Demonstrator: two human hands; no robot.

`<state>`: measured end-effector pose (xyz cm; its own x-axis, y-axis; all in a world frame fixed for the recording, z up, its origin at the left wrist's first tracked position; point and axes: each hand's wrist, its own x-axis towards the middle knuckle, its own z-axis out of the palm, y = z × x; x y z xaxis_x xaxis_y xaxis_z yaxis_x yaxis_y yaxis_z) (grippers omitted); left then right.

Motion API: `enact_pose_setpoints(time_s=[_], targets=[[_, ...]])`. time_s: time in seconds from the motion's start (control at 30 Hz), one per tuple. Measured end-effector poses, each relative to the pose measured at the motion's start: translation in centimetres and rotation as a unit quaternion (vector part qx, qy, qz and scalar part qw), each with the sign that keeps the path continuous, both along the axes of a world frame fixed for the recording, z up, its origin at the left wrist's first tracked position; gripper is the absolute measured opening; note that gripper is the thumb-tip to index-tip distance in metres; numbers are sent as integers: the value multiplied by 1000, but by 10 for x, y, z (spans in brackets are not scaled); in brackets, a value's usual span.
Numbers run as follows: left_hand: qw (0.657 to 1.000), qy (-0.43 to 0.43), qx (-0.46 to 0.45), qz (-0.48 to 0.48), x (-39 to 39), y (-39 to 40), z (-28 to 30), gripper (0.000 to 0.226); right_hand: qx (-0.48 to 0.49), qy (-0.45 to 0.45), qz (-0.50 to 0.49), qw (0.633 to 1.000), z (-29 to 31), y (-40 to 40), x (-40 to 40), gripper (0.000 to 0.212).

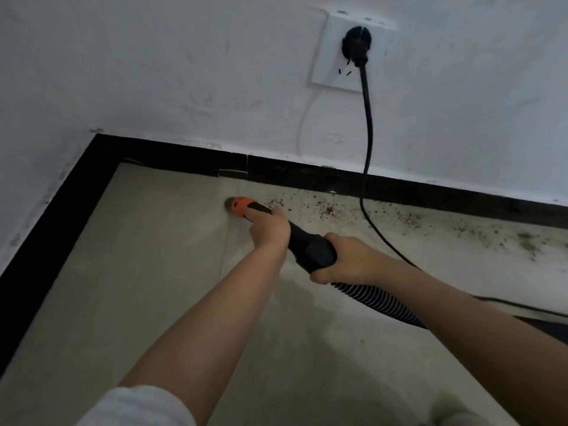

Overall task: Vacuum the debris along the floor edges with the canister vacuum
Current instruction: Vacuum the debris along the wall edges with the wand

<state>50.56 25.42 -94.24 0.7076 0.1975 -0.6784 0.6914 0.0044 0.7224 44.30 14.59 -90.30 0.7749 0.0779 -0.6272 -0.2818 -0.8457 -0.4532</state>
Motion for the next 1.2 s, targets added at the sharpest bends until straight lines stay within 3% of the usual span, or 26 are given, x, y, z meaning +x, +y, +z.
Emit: enact_pose_setpoints(time_s=[0.23,0.53,0.67,0.8,1.03,1.2], targets=[[998,-3,46,-52,-11,5,-5,57,-4,-28,-57,998,-3,11,-25,49],[992,-25,85,-87,-45,8,-3,55,13,-83,-33,996,-8,11,-73,44],[988,-61,69,-127,-61,6,1,59,4,-105,-24,994,-1,4,-88,43],[987,-36,42,-151,-70,-2,-2,64,-19,-107,-5,994,4,-5,-101,42],[980,-24,47,-190,-75,-15,-3,56,-30,-101,-18,994,3,-15,-110,41],[979,-56,86,-173,-62,-12,-2,71,-3,-114,-59,992,-20,-11,-98,42]])
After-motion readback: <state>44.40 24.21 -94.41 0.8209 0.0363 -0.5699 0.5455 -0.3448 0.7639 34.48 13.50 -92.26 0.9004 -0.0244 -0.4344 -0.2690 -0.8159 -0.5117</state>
